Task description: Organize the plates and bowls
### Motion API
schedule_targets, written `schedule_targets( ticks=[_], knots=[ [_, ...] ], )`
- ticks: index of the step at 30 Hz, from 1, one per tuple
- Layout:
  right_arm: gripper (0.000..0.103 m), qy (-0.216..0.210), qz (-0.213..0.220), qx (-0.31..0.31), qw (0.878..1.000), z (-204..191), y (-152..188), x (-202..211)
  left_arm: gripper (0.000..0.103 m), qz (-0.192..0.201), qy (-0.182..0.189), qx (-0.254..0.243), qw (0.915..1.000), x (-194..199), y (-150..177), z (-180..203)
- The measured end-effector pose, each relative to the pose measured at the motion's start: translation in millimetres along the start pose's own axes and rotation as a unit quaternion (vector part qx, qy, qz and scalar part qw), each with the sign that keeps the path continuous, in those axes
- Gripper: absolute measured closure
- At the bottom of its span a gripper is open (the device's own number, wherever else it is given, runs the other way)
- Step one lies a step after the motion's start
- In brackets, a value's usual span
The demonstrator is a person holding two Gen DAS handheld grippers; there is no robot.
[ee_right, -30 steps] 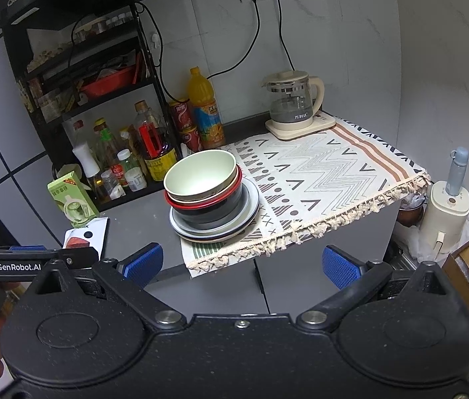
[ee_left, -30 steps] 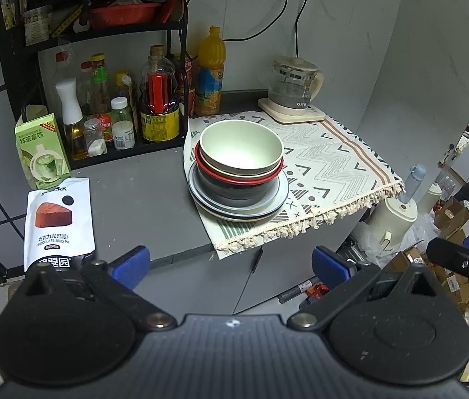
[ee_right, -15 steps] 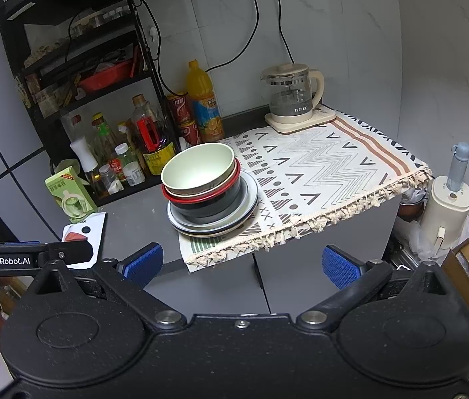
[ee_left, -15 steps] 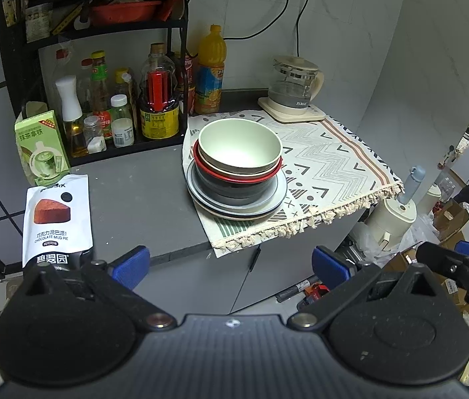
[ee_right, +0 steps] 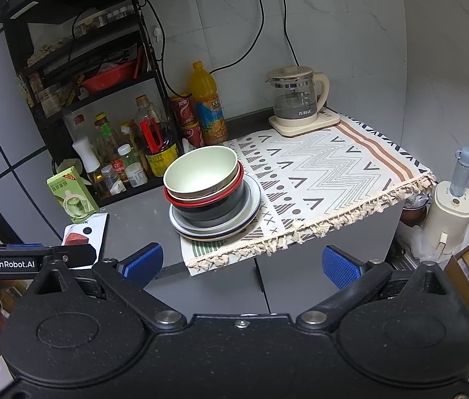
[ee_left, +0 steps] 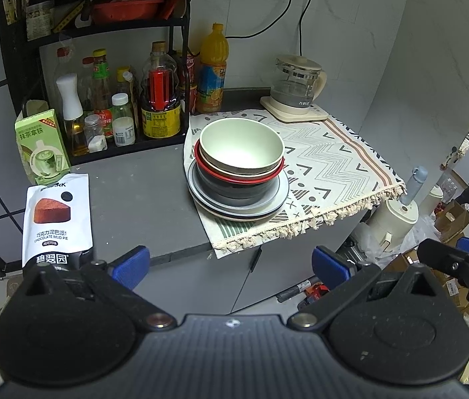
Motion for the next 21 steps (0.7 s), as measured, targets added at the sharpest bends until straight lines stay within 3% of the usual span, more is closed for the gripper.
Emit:
schedule_targets(
  ticks=[21],
  knots=[
    [0.000,0.007,-0.006,-0.001,1.000,12,-5,-12,0.001,-0.011,0.004,-0.004,0.9999,-22,-10,16]
  ],
)
Point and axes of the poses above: each gripper's, at about its wrist camera, not at the fingertips, and x roughly against the way its jaws point, z to its right, y to its underside, the point moved 2 cm from there along -x, roughly the way its jaws point, and after that the axes turned 3 degrees about -x, right-handed, at the moved point
